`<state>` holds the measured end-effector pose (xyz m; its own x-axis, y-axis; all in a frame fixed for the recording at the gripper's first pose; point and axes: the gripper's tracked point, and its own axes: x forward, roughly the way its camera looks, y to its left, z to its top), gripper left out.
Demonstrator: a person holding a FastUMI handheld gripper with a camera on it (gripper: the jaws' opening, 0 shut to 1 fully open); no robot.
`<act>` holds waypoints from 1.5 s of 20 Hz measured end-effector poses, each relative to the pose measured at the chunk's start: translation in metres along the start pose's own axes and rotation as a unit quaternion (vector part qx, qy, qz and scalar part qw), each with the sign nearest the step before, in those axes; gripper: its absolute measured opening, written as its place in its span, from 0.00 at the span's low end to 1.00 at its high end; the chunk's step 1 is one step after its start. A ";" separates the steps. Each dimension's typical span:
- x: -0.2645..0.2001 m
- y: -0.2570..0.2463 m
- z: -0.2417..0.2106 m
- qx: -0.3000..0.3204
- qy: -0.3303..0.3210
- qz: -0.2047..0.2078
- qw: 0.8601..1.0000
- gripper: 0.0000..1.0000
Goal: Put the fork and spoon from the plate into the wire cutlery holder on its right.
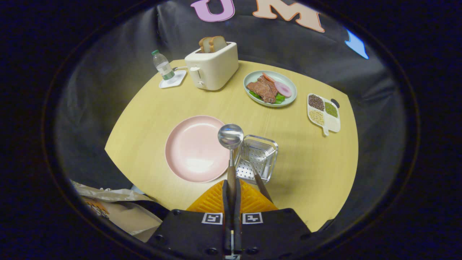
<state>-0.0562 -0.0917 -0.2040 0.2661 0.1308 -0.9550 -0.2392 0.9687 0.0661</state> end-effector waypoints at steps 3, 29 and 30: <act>-0.004 -0.013 -0.007 -0.001 0.021 -0.003 1.000 0.06; -0.012 -0.004 0.041 0.086 -0.086 0.026 0.992 0.79; -0.015 0.000 0.047 0.090 -0.111 0.025 0.989 0.86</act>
<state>-0.0161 -0.0834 -0.1756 0.4612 0.2032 -0.8637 -0.0923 0.9791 0.1811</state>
